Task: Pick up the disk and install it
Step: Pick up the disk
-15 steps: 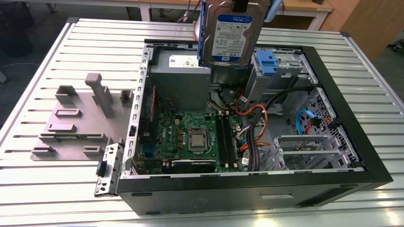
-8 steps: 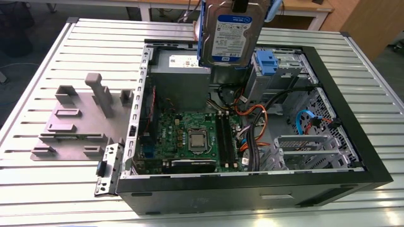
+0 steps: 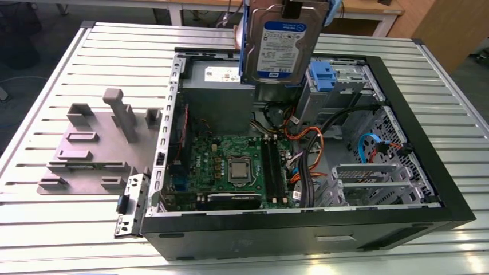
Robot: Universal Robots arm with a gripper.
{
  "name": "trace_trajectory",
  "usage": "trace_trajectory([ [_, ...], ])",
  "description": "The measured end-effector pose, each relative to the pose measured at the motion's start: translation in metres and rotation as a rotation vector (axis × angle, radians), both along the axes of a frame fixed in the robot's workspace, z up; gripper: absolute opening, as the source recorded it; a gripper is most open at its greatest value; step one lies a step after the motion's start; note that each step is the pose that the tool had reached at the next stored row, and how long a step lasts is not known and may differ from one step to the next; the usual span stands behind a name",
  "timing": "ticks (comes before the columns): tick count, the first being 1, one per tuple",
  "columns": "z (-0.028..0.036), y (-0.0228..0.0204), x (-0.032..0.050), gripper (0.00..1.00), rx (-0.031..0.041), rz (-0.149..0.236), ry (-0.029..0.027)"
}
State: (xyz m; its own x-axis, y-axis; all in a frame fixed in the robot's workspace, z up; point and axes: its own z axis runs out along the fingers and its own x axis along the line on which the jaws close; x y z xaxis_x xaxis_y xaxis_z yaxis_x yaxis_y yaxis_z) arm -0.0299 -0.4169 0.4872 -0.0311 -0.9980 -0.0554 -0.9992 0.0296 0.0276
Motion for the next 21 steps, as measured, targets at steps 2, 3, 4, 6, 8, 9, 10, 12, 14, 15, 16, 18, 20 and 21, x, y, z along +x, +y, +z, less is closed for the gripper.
trace_trajectory([
  [2,0.0000,-0.0047,0.0000,0.35,-0.0001,0.000,0.0001],
  [3,0.0000,-0.0073,0.0001,0.35,0.0000,0.000,0.0000],
  [4,-0.0001,-0.0098,0.0001,0.35,0.0001,0.000,0.0000],
  [6,0.0000,-0.0149,0.0002,0.35,-0.0001,0.000,0.0000],
  [8,-0.0001,-0.0206,0.0003,0.35,-0.0001,0.000,0.0001],
  [9,-0.0002,-0.0234,0.0004,0.35,0.0001,0.000,0.0000],
  [10,-0.0003,-0.0262,0.0004,0.35,0.0001,0.000,0.0000],
  [12,-0.0003,-0.0319,0.0005,0.35,-0.0001,0.000,0.0000],
  [14,-0.0006,-0.0377,0.0005,0.35,0.0001,0.000,0.0000],
  [15,-0.0006,-0.0407,0.0006,0.35,0.0000,0.000,0.0000],
  [16,-0.0007,-0.0440,0.0006,0.35,-0.0001,0.000,0.0000],
  [18,-0.0009,-0.0501,0.0008,0.35,0.0001,0.000,0.0000],
  [20,-0.0011,-0.0561,0.0009,0.35,-0.0001,0.000,0.0000],
  [21,-0.0012,-0.0593,0.0009,0.35,0.0000,0.000,0.0000],
])
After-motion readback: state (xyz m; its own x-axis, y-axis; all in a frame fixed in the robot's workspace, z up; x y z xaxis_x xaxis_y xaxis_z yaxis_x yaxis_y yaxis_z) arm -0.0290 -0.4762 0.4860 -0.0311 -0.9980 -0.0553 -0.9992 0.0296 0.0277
